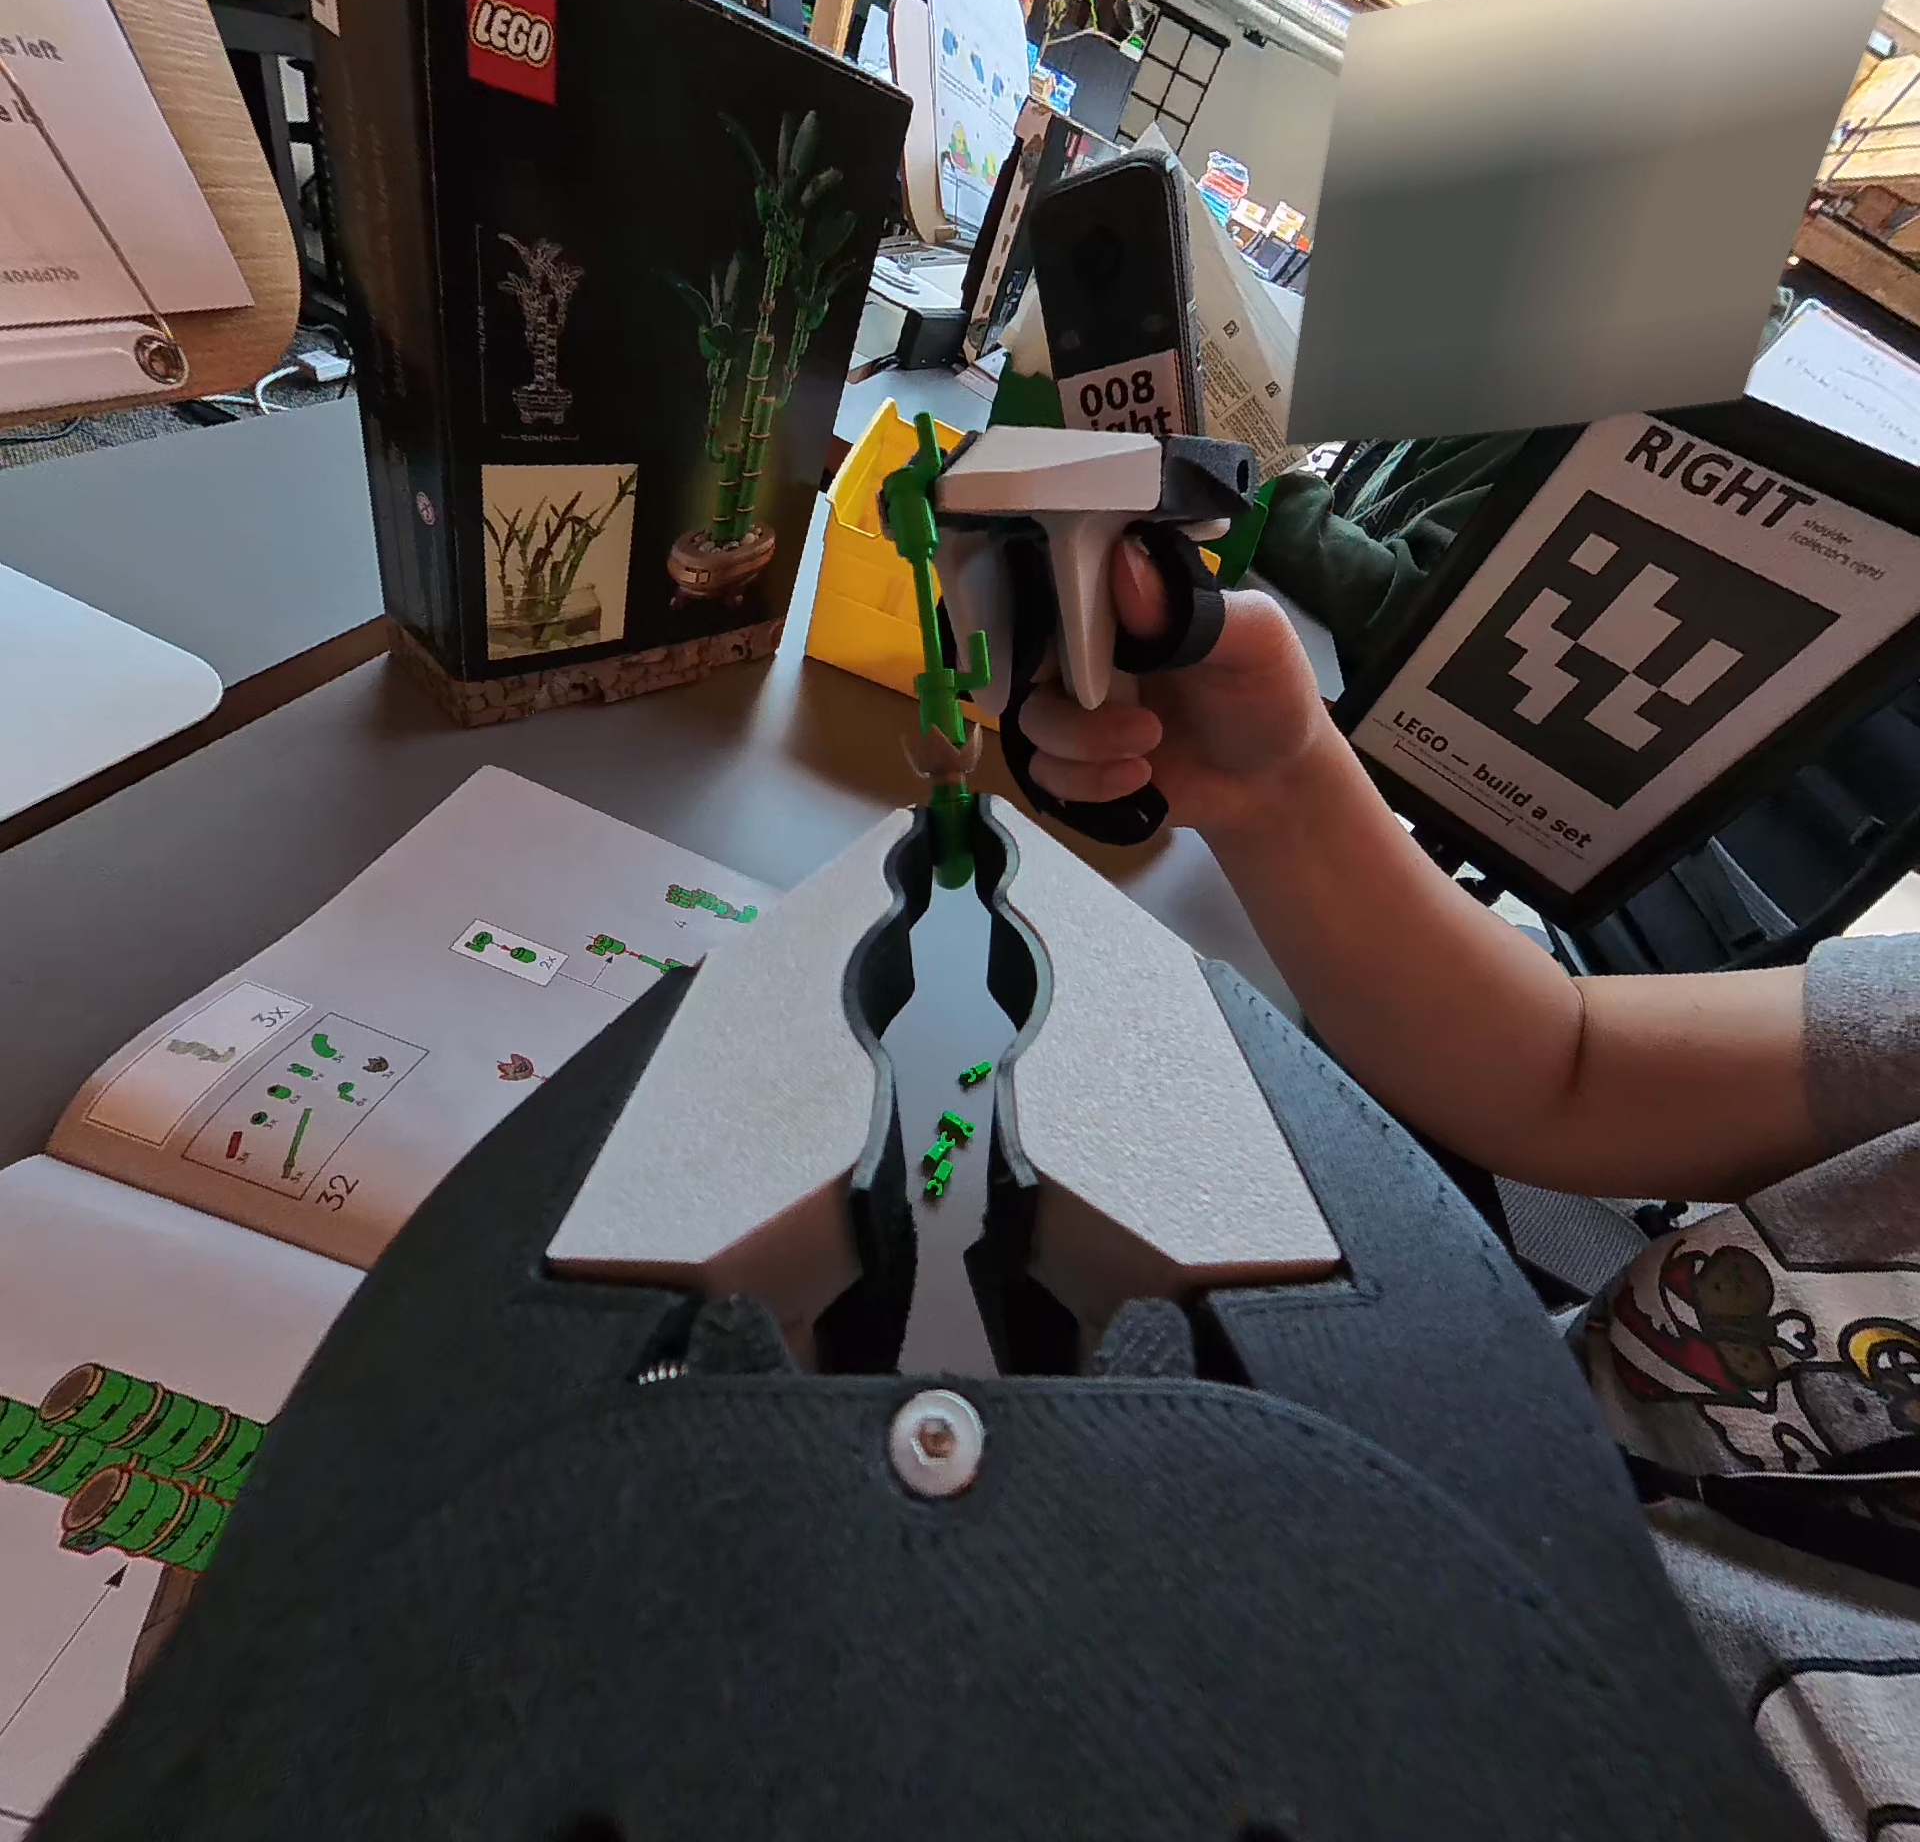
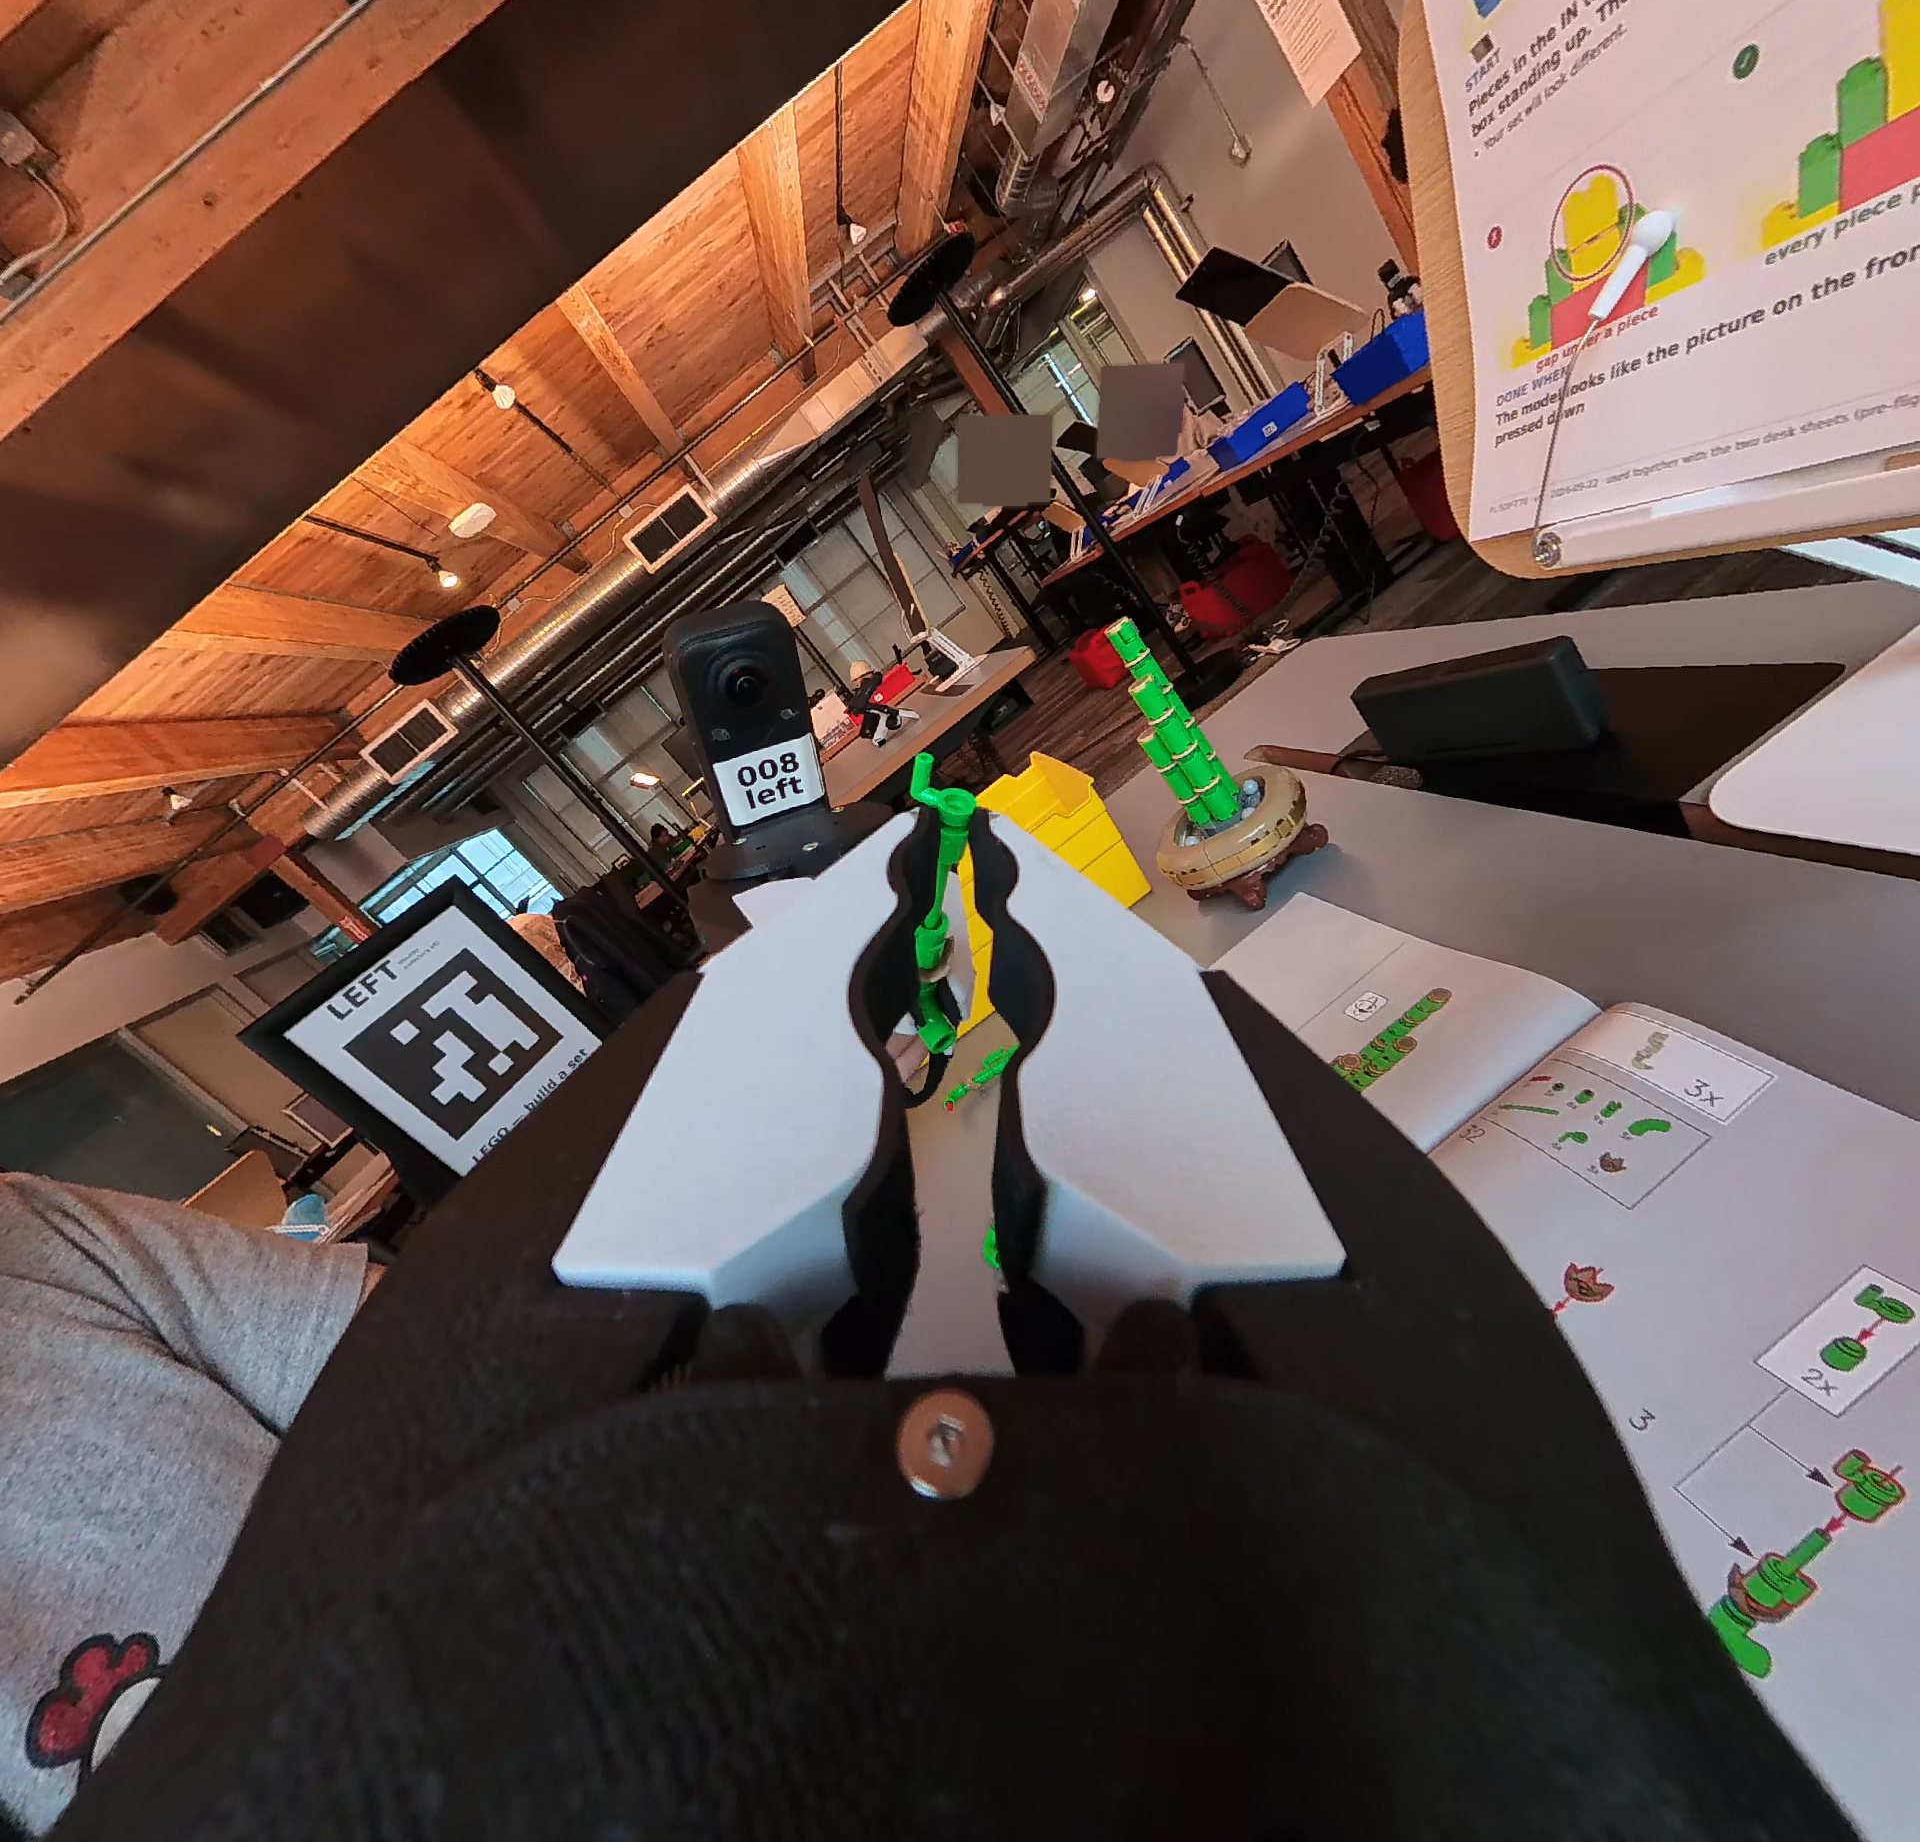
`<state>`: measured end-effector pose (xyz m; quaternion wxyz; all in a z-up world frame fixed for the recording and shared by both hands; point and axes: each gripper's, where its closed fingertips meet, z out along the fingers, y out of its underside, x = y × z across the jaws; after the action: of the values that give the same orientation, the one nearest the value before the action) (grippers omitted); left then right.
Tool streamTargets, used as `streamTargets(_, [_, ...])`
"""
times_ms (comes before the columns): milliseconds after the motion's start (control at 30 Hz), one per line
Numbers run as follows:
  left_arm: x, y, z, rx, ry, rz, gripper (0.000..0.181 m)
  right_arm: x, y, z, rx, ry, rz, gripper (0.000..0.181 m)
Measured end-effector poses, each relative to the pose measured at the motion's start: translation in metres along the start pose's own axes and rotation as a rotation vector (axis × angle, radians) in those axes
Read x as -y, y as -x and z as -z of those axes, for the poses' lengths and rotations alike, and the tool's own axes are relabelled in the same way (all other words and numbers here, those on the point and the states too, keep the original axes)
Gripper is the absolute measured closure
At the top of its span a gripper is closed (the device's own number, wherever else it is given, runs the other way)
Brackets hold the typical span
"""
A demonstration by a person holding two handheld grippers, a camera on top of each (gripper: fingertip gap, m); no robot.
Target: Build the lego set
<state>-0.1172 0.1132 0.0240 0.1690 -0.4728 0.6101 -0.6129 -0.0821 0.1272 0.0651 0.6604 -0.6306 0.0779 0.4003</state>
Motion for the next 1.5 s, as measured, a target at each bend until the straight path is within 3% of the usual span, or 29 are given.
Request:
streamTargets(33, [0.0002,0.0003,0.0001,0.001,-0.001,0.0,0.175,0.0,0.0001,-0.0001,0.0,-0.001,0.0,0.177])
streamTargets(1500, [0.0067,-0.003,0.0025,-0.025,-0.047,0.012,0.175,0.0054,0.0061,-0.0007,0.039,-0.043,0.004,0.176])
